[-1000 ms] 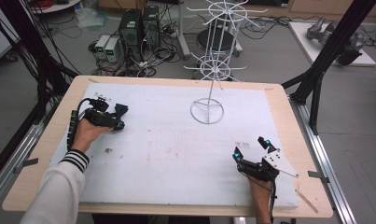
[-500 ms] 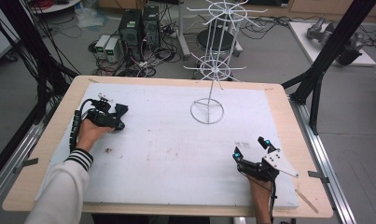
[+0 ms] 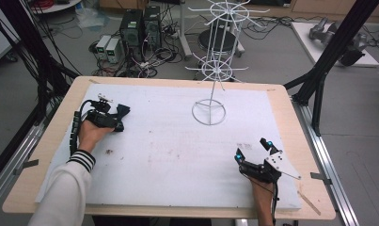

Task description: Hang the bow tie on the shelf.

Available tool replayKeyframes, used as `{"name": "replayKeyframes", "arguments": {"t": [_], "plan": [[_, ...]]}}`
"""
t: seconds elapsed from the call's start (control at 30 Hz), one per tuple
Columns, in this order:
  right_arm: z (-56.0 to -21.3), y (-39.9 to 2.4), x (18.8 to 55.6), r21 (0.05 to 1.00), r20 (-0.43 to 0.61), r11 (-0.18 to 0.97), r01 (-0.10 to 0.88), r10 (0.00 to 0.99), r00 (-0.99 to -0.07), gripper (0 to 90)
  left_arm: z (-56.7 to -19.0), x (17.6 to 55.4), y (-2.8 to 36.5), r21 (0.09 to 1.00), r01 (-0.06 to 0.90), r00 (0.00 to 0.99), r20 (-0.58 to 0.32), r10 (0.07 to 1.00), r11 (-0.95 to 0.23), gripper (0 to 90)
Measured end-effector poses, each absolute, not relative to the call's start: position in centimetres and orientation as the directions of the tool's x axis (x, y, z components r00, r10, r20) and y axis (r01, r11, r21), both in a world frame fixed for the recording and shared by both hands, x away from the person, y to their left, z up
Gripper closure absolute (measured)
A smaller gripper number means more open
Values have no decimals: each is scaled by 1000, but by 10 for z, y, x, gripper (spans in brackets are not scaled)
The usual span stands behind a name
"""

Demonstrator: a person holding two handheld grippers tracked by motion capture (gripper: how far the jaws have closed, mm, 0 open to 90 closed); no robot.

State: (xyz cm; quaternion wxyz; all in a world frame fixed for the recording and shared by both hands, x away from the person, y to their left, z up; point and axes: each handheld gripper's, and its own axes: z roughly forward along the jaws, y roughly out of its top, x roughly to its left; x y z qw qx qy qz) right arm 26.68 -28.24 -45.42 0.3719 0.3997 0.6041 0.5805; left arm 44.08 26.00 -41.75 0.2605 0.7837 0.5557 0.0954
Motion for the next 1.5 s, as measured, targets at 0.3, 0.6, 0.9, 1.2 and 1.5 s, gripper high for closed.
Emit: {"name": "replayKeyframes", "arguments": {"t": [0.3, 0.6, 0.9, 1.2, 1.5], "plan": [[-454, -282, 267, 999, 17, 5, 52, 915, -404, 26, -416, 434, 257, 556, 787, 379, -93, 921, -268, 834], [-454, -283, 267, 999, 10, 9, 46, 915, -403, 26, -415, 429, 254, 596, 745, 418, -68, 906, -300, 843], [-454, -283, 267, 999, 5, 13, 41, 915, -402, 26, -404, 419, 250, 723, 631, 467, -64, 882, -281, 843], [-454, -282, 267, 999, 8, 12, 46, 915, -402, 26, -385, 408, 244, 869, 438, 513, -29, 858, -232, 845], [-454, -283, 267, 999, 6, 12, 42, 915, -402, 26, -371, 401, 241, 944, 291, 552, -32, 833, -157, 846]]}}
